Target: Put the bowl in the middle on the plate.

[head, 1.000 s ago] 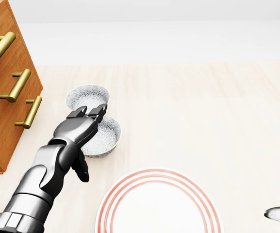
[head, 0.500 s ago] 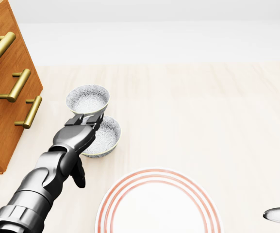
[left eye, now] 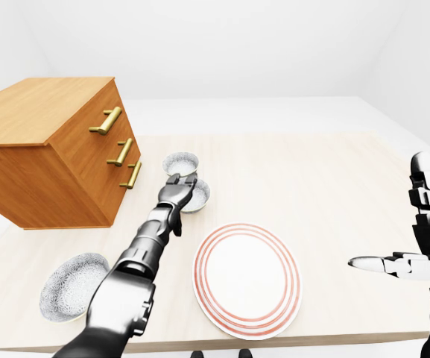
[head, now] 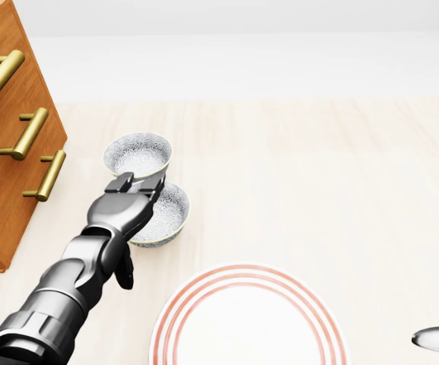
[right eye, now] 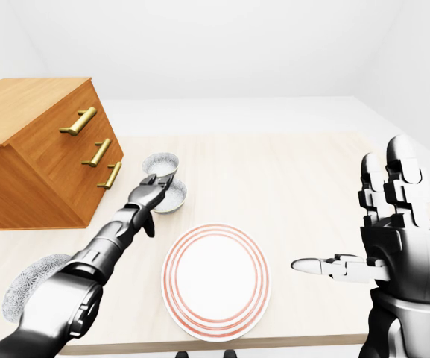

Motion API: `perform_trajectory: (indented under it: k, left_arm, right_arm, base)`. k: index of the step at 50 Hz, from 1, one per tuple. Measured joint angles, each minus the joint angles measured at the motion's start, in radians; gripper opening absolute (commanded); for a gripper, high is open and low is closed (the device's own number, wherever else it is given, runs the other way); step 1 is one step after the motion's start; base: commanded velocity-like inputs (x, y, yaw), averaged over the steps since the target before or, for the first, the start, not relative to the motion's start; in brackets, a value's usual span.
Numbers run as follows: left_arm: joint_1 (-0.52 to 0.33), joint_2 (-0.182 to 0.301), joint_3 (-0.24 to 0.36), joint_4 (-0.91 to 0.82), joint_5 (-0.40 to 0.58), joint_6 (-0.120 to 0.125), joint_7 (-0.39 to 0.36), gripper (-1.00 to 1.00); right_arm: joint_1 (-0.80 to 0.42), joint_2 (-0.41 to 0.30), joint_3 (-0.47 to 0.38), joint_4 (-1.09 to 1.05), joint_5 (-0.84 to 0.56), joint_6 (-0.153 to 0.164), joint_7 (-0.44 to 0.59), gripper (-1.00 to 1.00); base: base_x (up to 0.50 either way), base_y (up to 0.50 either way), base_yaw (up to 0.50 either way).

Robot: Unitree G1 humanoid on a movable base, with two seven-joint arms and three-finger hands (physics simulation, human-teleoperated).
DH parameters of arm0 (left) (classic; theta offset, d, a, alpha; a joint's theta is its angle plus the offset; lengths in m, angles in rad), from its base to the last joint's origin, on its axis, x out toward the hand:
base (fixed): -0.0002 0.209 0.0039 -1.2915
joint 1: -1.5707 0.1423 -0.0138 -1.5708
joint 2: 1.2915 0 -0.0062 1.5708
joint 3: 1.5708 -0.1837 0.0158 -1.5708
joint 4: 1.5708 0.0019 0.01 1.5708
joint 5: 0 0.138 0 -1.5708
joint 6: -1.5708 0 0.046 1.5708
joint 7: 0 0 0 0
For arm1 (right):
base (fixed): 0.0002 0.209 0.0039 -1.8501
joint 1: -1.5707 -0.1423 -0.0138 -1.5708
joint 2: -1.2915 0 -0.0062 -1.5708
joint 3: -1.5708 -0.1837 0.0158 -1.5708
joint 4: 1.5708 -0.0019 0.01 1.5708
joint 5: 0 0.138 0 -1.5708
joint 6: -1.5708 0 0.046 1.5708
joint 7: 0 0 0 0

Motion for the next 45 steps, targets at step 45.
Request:
perform_trajectory:
  k: [45]
  left_arm:
    - [-0.018, -0.018, -0.022, 0.048, 0.099, 0.0, 0.037, 1.0]
  right_arm:
    - [0.001, 0.001, 0.0, 0.005, 0.003, 0.0, 0.002, 1.0]
  base:
    - [0.0, 0.0, 0.0]
